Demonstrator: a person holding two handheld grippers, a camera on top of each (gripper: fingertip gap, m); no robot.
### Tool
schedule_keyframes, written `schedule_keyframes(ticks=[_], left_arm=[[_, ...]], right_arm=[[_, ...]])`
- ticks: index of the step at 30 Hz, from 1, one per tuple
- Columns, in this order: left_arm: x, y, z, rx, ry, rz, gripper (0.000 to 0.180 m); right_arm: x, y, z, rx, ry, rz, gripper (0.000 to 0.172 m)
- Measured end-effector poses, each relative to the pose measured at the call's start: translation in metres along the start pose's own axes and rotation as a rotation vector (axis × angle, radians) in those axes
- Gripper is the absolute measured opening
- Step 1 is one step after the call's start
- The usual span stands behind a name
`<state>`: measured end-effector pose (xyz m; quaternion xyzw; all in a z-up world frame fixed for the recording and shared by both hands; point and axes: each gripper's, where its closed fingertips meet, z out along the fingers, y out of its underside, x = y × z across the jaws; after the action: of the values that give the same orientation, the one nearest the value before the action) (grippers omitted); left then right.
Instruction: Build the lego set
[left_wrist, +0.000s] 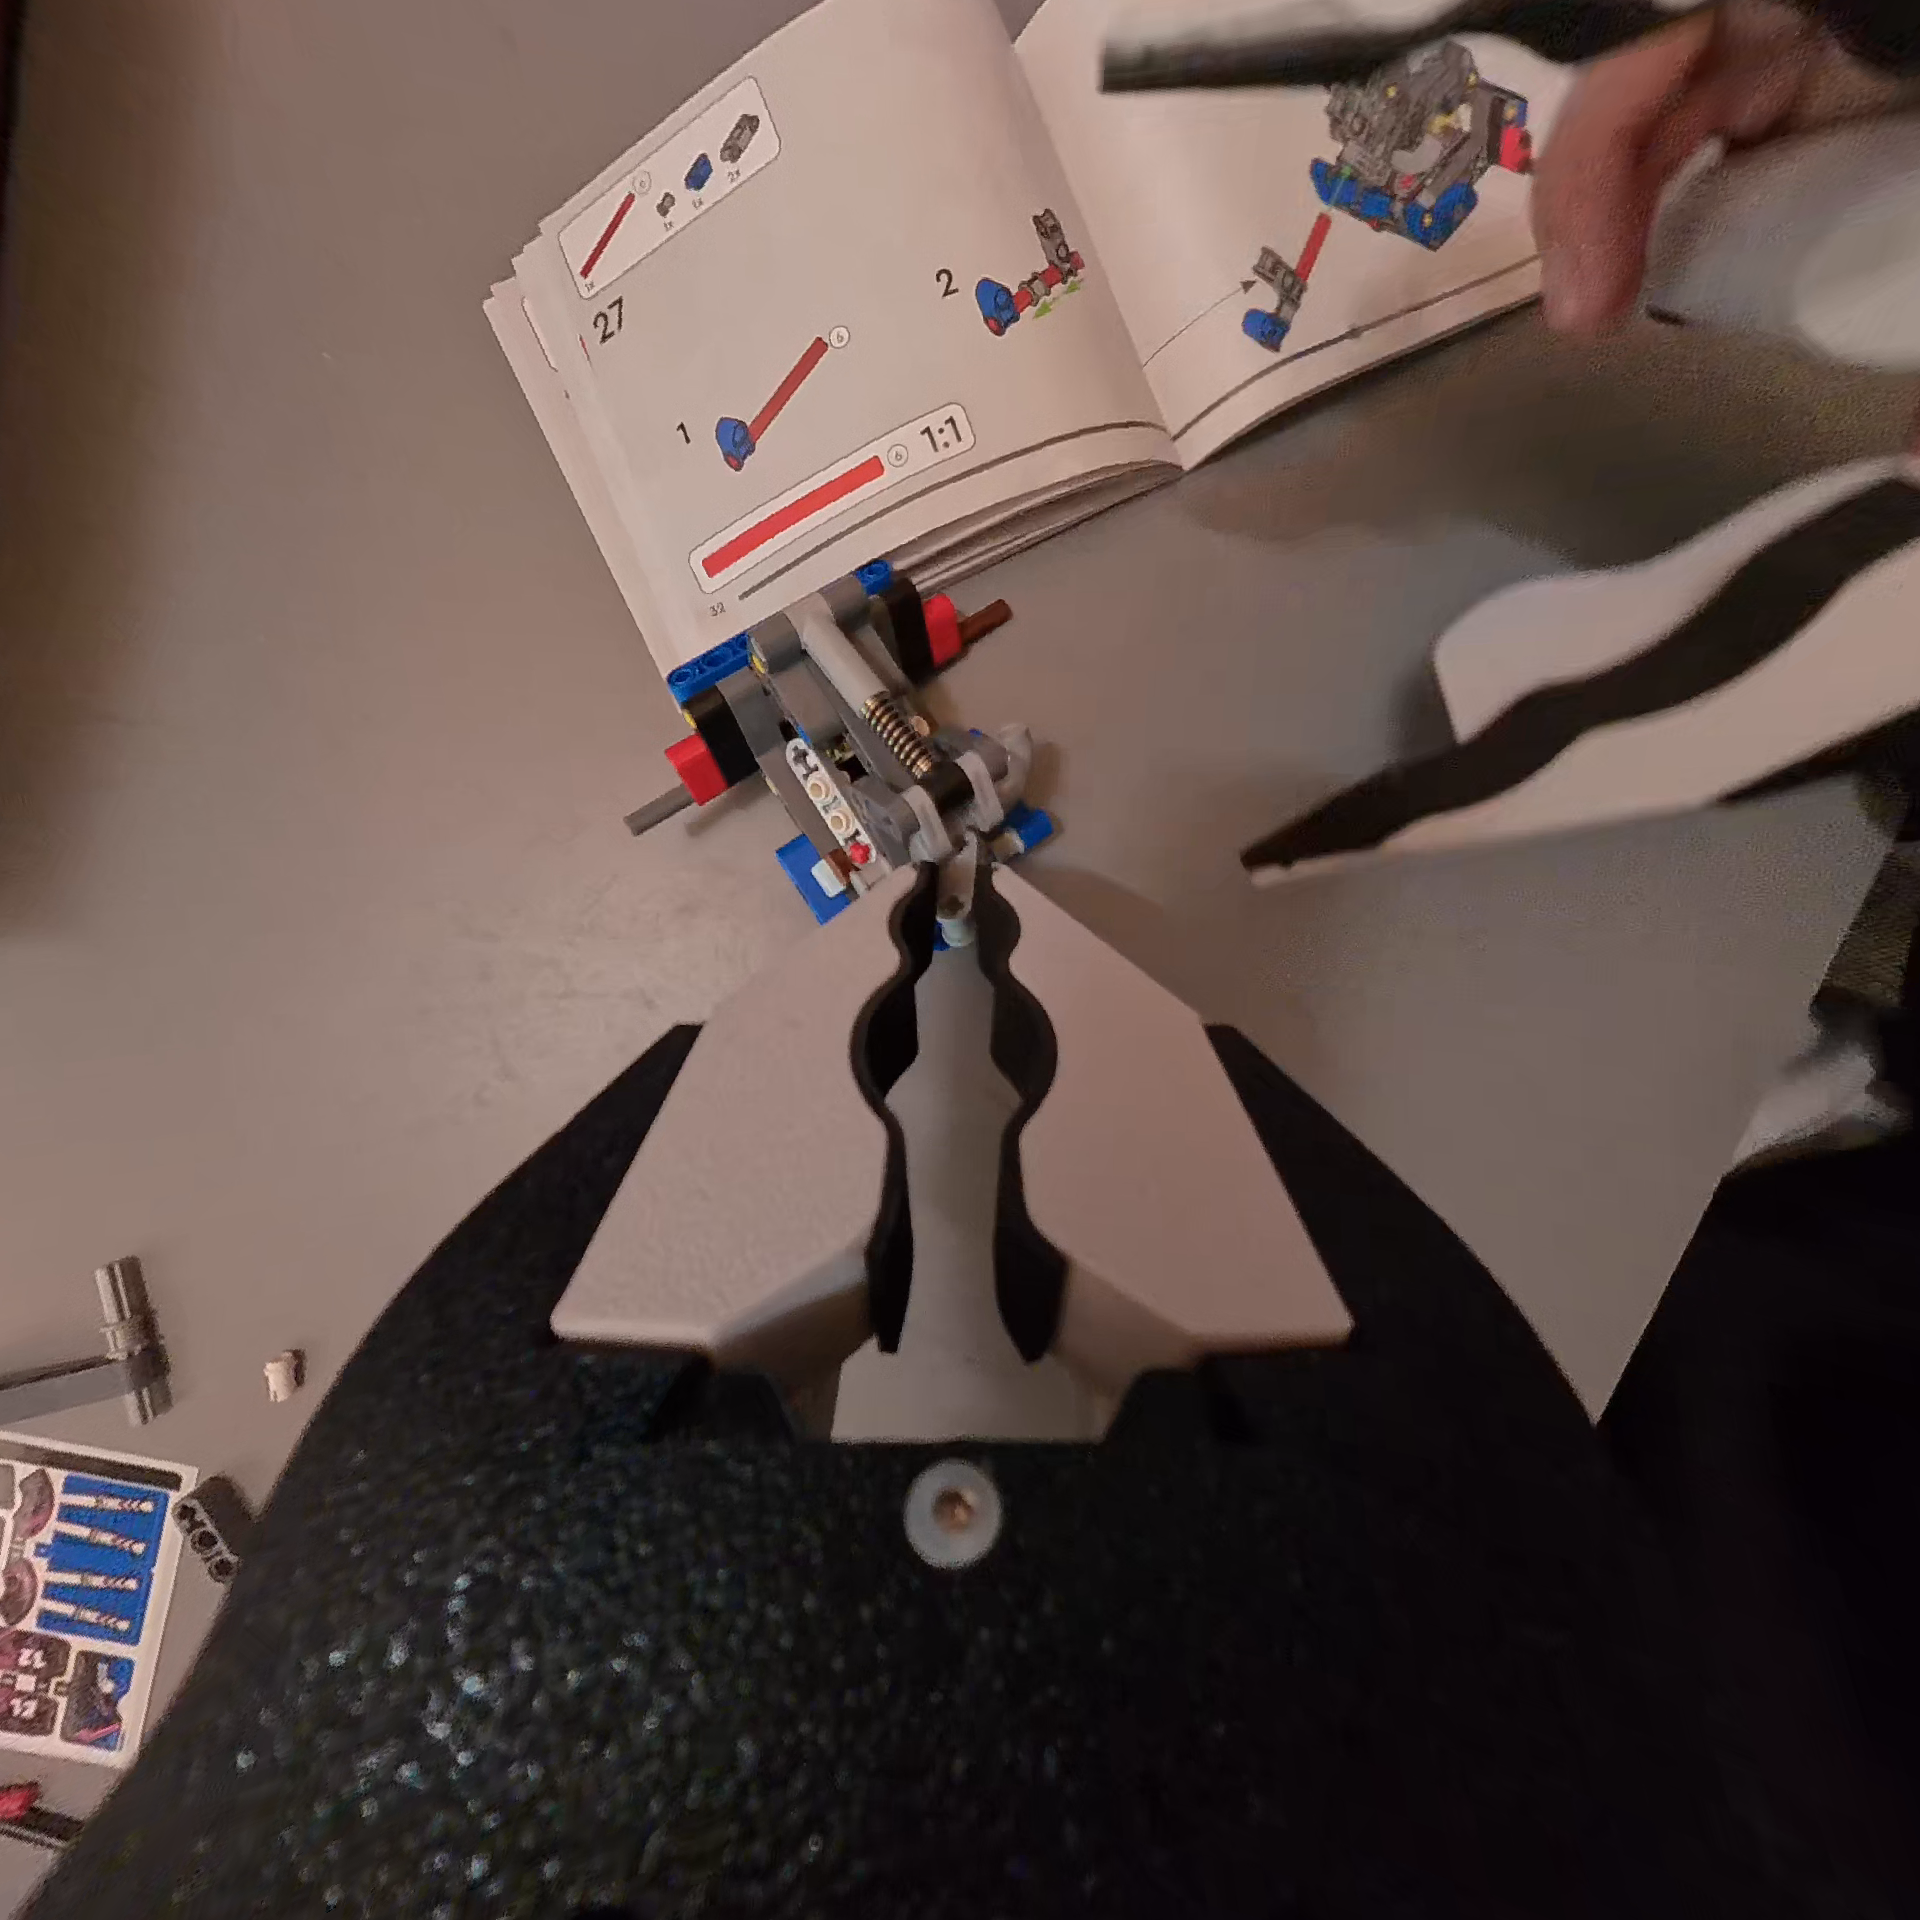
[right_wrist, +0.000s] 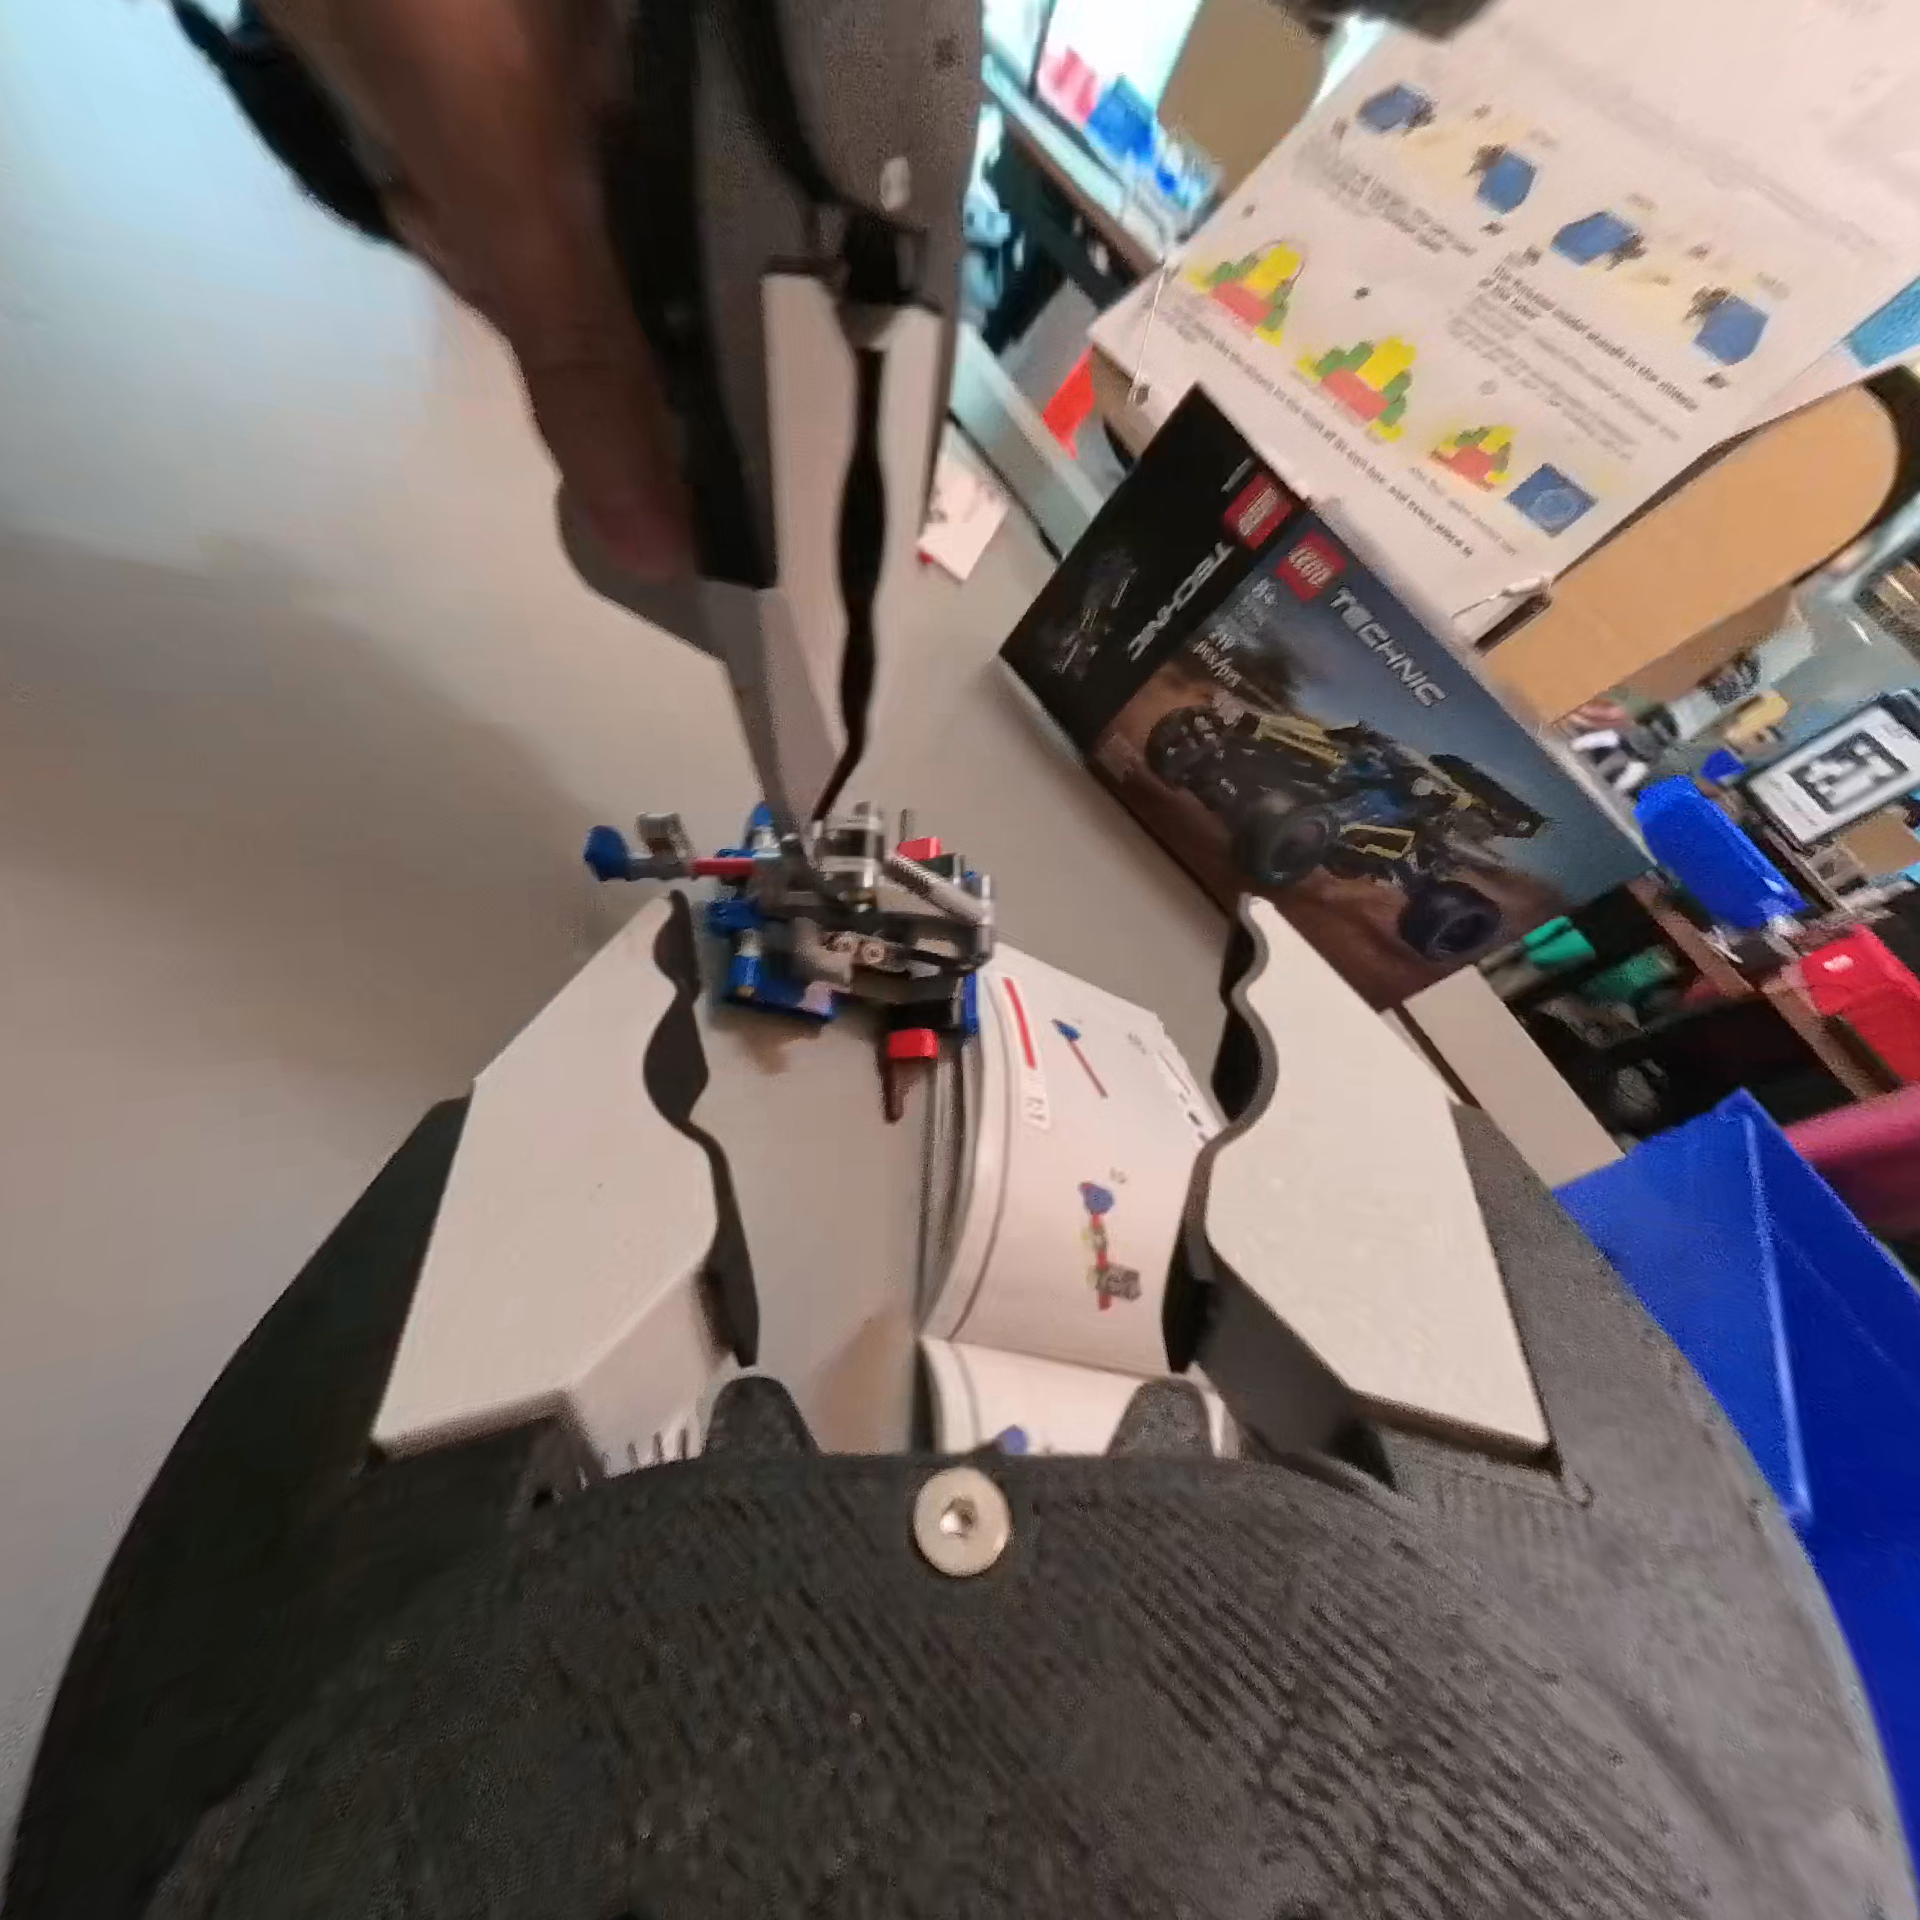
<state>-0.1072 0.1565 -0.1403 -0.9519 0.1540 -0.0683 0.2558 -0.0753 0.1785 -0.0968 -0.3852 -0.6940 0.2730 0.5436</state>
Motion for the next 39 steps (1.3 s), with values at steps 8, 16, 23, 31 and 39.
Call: schedule_keyframes(ticks=[8,16,23,31,39], left_arm=[[0.0,0.0,0.001,-0.018,-0.036,0.001,0.004],[-0.007,0.003,0.0,-0.035,-0.082,0.011,0.004],[-0.011,0.003,0.0,-0.053,-0.071,0.042,0.004],[-0.016,0.003,0.002,-0.075,-0.107,0.076,0.004],[-0.015,0.004,0.001,-0.066,-0.122,0.085,0.004]], right_arm=[[0.006,0.023,0.047,-0.058,-0.312,-0.222,0.078],[-0.018,0.026,0.055,-0.082,-0.512,-0.245,0.039],[-0.021,0.026,0.056,-0.054,-0.485,-0.168,0.031],[-0.022,0.026,0.057,-0.049,-0.458,-0.137,0.03],[-0.022,0.026,0.057,-0.037,-0.456,-0.127,0.03]])
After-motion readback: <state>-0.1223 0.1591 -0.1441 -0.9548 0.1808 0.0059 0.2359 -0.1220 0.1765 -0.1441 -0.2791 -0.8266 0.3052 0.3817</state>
